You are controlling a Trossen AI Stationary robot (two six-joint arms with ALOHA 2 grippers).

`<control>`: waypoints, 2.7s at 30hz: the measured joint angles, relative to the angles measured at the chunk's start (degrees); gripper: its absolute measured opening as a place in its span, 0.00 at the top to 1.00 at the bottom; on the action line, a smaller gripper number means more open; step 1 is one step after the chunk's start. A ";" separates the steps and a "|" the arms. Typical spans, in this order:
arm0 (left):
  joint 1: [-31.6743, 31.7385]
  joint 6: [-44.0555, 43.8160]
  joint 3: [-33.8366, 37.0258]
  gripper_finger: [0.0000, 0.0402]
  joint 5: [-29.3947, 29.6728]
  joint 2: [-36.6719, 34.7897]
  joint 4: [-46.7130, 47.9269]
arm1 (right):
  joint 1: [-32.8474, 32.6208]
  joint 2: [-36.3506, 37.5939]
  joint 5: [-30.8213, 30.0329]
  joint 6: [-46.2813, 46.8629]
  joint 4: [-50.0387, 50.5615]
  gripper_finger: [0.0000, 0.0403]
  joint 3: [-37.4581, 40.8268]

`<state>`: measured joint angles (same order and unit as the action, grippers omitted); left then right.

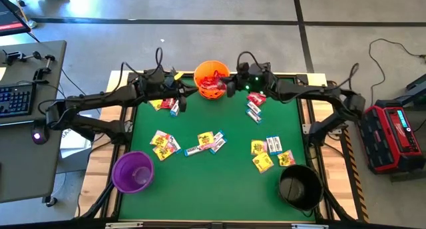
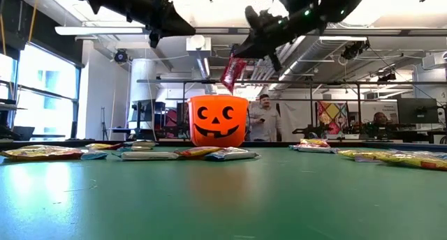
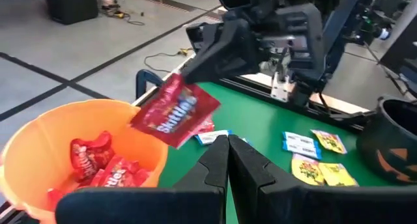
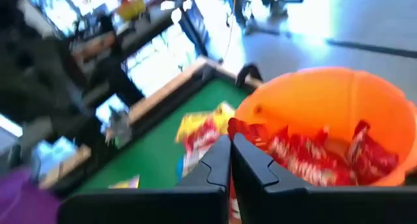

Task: Sort candy by brand, put in halloween buckets
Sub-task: Put the red candy into the orange bucket

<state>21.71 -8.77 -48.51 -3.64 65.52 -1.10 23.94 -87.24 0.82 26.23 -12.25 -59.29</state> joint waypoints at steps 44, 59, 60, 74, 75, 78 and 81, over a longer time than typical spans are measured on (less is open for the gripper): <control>1.31 -4.26 -0.09 1.00 9.98 0.15 23.46 | 5.01 2.47 3.73 -4.04 6.92 0.73 0.00; 4.91 -7.98 -0.13 0.99 13.44 2.27 39.27 | 6.58 12.98 -6.14 -8.11 44.04 0.90 0.00; 5.71 -8.53 -0.13 0.99 13.42 3.03 40.50 | 6.41 12.98 -6.14 -7.80 44.04 0.88 0.00; 9.07 -17.36 -0.13 0.68 16.43 16.89 44.85 | 6.30 12.98 -6.34 -6.69 41.79 0.67 0.11; 9.07 -17.99 -0.13 0.67 17.33 17.55 45.41 | 6.30 12.98 -6.35 -6.63 41.81 0.67 0.11; 9.40 -17.40 -0.13 0.63 17.73 19.32 46.80 | 6.30 12.98 -6.34 -6.72 41.81 0.66 0.11; 9.90 -14.91 -0.11 0.62 17.84 21.07 46.13 | 6.30 12.98 -6.32 -6.74 41.80 0.66 0.11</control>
<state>31.61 -23.68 -48.62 14.20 86.59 45.02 30.24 -74.26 -5.50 19.49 29.55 -59.18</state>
